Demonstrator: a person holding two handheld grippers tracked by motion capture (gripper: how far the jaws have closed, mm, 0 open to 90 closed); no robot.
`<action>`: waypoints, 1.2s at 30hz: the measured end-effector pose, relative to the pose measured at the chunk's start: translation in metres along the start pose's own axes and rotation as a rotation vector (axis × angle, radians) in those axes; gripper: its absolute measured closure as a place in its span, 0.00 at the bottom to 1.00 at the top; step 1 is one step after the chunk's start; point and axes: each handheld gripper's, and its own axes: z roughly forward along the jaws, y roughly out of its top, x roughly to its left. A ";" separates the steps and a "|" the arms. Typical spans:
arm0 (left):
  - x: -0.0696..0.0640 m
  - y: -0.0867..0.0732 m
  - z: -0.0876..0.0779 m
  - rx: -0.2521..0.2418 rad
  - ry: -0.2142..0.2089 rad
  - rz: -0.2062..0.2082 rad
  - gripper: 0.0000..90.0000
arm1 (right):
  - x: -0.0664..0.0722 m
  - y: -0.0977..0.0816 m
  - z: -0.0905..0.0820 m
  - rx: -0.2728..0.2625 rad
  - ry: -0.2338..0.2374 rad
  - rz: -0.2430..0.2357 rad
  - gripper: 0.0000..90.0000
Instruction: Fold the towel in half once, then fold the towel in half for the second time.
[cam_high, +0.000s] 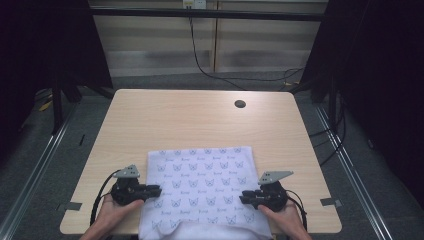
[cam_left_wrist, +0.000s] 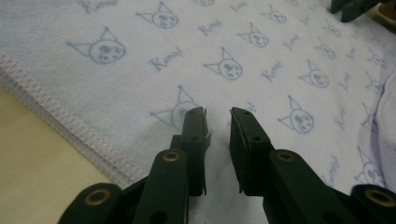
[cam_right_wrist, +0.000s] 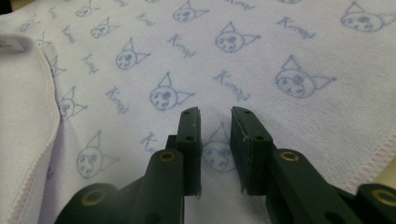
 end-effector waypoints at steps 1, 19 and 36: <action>-0.003 -0.003 -0.002 -0.001 -0.005 0.001 0.85 | 0.004 -0.004 -0.002 -0.002 0.006 0.005 0.83; -0.019 -0.004 -0.012 -0.046 -0.044 -0.012 0.75 | 0.027 -0.012 -0.021 -0.049 0.030 0.021 0.74; 0.046 0.054 -0.003 -0.125 0.105 -0.023 0.67 | -0.074 0.045 -0.009 -0.118 -0.164 0.075 0.55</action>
